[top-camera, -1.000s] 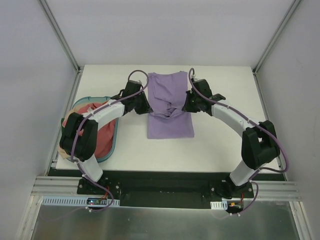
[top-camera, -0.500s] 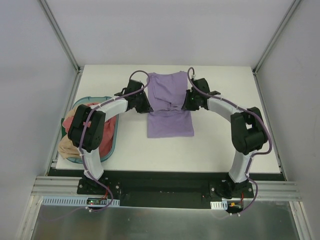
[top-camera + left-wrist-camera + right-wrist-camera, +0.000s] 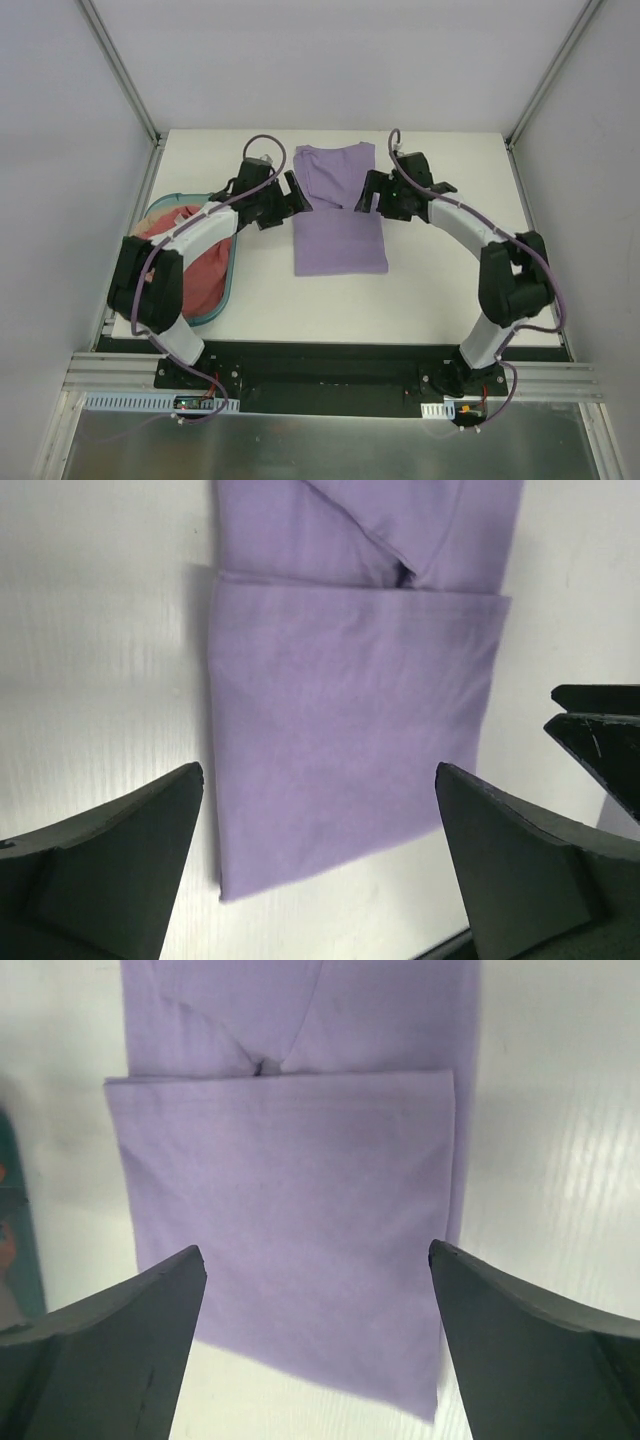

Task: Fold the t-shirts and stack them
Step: Fold the folded rectangular tshirt in 1/3 of the way

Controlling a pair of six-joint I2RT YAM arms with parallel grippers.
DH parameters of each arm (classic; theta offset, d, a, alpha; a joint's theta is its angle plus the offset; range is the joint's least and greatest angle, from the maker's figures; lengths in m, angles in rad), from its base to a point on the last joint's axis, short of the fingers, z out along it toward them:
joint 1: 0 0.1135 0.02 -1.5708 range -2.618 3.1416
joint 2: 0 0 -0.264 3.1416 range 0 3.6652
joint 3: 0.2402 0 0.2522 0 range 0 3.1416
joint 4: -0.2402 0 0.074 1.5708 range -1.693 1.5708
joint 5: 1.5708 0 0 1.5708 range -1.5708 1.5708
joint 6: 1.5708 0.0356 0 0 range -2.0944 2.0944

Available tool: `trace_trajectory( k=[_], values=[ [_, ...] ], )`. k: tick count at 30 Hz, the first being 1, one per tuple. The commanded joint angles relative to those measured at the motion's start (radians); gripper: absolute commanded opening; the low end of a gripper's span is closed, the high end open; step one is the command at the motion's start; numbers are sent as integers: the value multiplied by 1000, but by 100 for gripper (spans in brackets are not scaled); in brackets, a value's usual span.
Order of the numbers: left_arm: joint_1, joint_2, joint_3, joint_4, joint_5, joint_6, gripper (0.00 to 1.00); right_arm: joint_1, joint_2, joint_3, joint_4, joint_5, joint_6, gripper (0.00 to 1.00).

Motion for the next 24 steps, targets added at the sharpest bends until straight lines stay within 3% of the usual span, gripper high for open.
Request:
trace_trajectory(
  k=[1, 6, 12, 18, 24],
  values=[
    [1, -180, -108, 12, 41, -12, 99, 2, -253, -136, -19, 29, 33, 96],
    [-5, -300, -266, 24, 153, -8, 99, -7, -428, -344, -15, 4, 82, 96],
    [-13, -360, -415, 66, 210, -41, 99, -15, -502, -538, 51, -56, 150, 96],
    [-45, -353, -457, 79, 161, -57, 98, -18, -473, -596, 112, -49, 204, 96],
    [-52, -244, -428, 79, 126, -51, 84, -16, -480, -628, 149, -7, 240, 99]
  ],
)
